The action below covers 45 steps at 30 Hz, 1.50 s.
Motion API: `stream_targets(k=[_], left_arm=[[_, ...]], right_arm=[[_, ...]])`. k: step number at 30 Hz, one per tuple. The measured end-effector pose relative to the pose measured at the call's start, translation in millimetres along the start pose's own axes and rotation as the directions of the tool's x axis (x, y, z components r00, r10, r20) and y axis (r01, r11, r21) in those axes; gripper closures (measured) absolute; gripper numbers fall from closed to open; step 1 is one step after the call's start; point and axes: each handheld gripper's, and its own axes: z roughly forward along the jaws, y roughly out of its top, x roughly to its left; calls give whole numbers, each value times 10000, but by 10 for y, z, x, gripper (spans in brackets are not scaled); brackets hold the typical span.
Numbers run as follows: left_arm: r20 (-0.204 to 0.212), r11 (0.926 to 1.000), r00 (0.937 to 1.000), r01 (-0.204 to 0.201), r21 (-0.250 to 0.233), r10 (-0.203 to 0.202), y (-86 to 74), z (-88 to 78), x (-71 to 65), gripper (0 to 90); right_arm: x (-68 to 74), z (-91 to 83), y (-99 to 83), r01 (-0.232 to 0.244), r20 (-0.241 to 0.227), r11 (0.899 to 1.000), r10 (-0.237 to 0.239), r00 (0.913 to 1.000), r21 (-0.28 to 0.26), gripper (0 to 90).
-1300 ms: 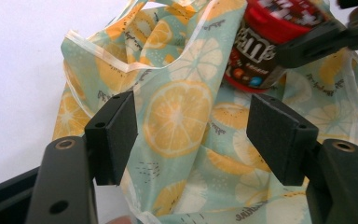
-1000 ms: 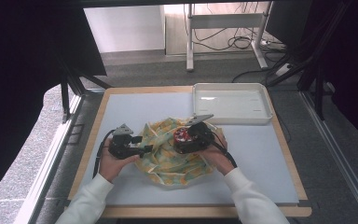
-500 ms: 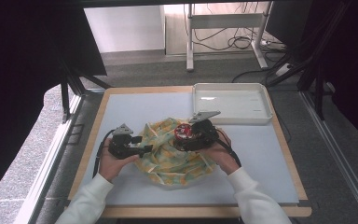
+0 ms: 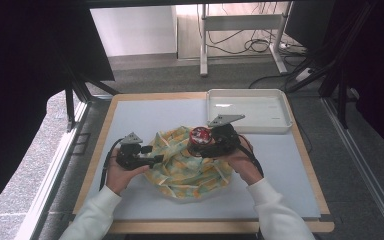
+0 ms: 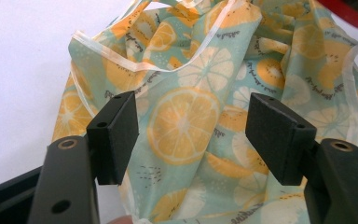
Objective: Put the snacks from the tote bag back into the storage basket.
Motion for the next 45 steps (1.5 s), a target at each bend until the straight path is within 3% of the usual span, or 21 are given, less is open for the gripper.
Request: stream_targets(k=[10, 21, 45], left_arm=[[-6, 9999, 10000, -49, 154, 49, -1, 20, -1, 341], [-26, 9996, 10000, -76, 259, 77, 0, 37, -16, 338], [10, 9999, 10000, -8, 150, 8, 9, -2, -17, 337]], right_arm=[[-39, -66, 48, 83, 118, 9997, -80, 9999, -237, 254], [-140, -179, 167, -149, 172, 9968, 163, 9997, -787, 254], [-434, -161, 392, -441, 621, 9961, 488, 9969, -761, 254]])
